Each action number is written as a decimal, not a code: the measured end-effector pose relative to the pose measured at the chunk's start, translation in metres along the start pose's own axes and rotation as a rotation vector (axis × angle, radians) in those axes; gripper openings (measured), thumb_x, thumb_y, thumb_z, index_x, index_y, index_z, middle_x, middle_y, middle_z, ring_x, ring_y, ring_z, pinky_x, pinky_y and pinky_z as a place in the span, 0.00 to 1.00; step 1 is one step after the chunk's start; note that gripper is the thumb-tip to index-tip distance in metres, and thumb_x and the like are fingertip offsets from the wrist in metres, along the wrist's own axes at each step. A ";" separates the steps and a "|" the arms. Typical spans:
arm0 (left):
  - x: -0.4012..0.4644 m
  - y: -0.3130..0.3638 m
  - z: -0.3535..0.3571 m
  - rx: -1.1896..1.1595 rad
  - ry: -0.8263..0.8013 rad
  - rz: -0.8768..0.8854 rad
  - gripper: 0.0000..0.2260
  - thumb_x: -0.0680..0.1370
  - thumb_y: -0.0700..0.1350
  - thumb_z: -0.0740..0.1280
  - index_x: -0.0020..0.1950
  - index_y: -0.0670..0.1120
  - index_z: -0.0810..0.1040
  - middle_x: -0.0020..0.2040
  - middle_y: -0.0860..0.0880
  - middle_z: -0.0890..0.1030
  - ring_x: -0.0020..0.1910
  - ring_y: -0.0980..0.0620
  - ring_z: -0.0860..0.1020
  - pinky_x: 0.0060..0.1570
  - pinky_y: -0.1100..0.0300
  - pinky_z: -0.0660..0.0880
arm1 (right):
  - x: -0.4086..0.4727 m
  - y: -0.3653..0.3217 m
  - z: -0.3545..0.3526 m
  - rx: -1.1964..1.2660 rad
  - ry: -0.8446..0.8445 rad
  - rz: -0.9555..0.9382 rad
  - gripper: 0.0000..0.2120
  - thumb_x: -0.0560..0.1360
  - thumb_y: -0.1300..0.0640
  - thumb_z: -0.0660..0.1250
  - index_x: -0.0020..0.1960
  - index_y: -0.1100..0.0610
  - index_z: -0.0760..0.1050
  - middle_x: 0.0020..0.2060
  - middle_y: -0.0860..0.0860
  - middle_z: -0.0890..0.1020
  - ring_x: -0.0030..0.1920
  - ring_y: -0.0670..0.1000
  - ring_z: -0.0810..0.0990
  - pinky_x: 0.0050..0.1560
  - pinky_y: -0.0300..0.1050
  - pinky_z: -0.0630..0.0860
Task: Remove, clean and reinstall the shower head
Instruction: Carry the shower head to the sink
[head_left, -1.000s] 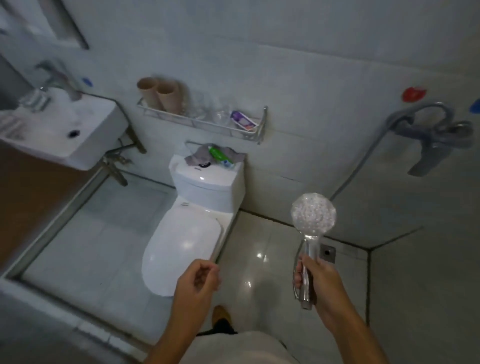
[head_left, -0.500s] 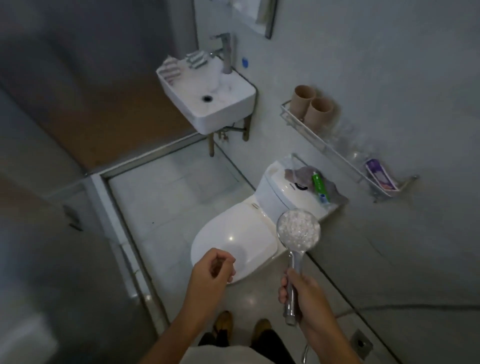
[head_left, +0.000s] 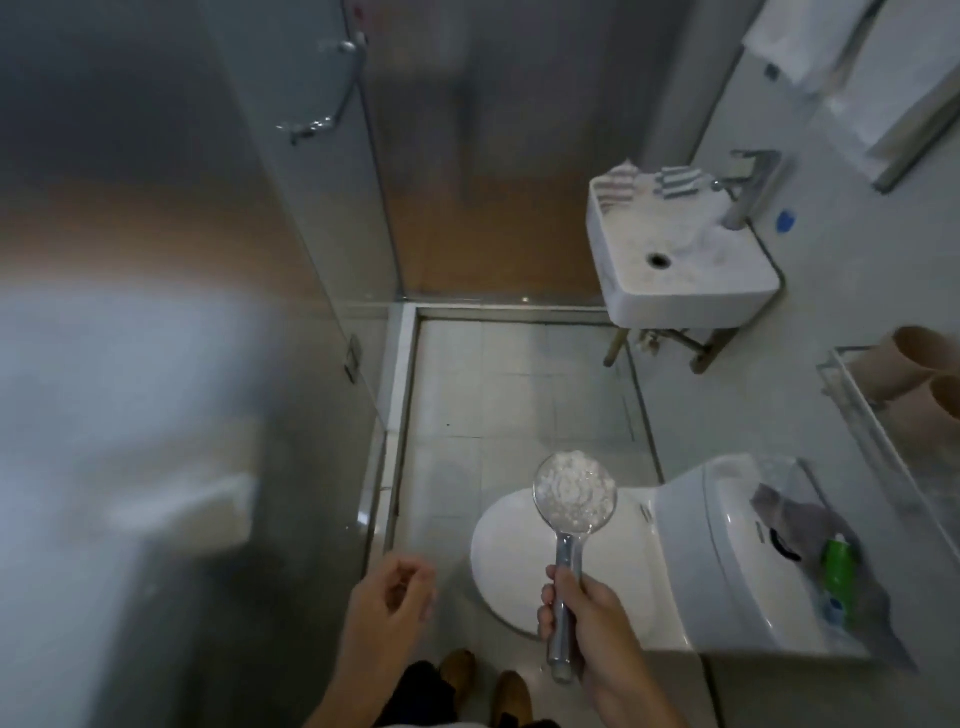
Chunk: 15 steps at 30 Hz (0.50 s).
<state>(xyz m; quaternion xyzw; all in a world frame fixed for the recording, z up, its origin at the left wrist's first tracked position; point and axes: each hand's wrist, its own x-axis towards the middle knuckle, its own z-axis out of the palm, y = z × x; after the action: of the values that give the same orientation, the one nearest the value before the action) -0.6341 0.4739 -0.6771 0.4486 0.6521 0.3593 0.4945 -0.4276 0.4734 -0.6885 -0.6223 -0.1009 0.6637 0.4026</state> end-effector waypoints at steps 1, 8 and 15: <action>-0.002 -0.005 -0.003 -0.011 0.037 -0.005 0.06 0.77 0.35 0.66 0.41 0.41 0.79 0.34 0.40 0.80 0.31 0.49 0.78 0.34 0.59 0.76 | 0.007 -0.002 0.004 -0.029 -0.023 0.013 0.09 0.82 0.59 0.60 0.52 0.65 0.74 0.30 0.55 0.76 0.29 0.52 0.73 0.31 0.45 0.72; -0.014 -0.038 -0.026 -0.181 0.210 -0.168 0.05 0.76 0.31 0.65 0.41 0.35 0.78 0.28 0.41 0.80 0.25 0.52 0.75 0.26 0.64 0.74 | 0.047 -0.001 0.034 -0.143 -0.106 0.093 0.09 0.82 0.59 0.60 0.50 0.65 0.74 0.29 0.55 0.76 0.28 0.53 0.73 0.32 0.47 0.71; 0.046 -0.021 -0.071 -0.179 0.300 -0.116 0.08 0.77 0.31 0.63 0.40 0.36 0.78 0.28 0.42 0.80 0.24 0.54 0.75 0.26 0.64 0.74 | 0.086 -0.025 0.095 -0.159 -0.119 0.065 0.10 0.82 0.59 0.58 0.45 0.63 0.73 0.26 0.53 0.76 0.28 0.52 0.73 0.35 0.47 0.70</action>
<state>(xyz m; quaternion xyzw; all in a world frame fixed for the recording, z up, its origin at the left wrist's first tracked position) -0.7123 0.5083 -0.6934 0.3058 0.7086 0.4499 0.4495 -0.4954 0.5810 -0.7171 -0.6148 -0.1569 0.7019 0.3236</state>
